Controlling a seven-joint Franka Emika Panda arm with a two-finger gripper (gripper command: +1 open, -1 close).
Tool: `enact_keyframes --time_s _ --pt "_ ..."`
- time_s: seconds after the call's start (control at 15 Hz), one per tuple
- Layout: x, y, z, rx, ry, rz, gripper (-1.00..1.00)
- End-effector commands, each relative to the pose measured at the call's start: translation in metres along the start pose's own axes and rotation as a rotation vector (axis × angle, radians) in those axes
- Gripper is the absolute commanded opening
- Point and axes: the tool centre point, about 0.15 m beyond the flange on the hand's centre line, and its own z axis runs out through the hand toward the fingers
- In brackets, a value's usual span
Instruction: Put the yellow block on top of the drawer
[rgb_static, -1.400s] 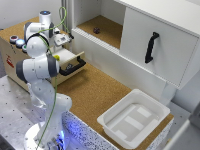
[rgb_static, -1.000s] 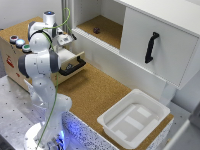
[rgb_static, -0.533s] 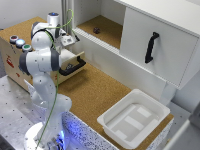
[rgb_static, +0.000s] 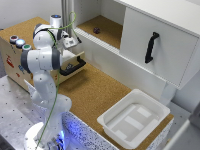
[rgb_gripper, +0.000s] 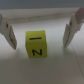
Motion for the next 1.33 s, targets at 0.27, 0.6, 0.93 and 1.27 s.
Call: enact_keyframes --time_s 0.27,0.6,0.93,1.27 --pt "-0.008 -0.007 0.014 -0.015 -0.004 -0.005 -1.0" --pt "-0.007 -0.008 0.008 -0.031 0.0 0.028 -1.0" --pt "0.001 0.011 -0.02 -0.068 0.037 0.083 -1.0" --pt "0.02 0.028 -0.074 -0.116 0.075 0.024 -1.0"
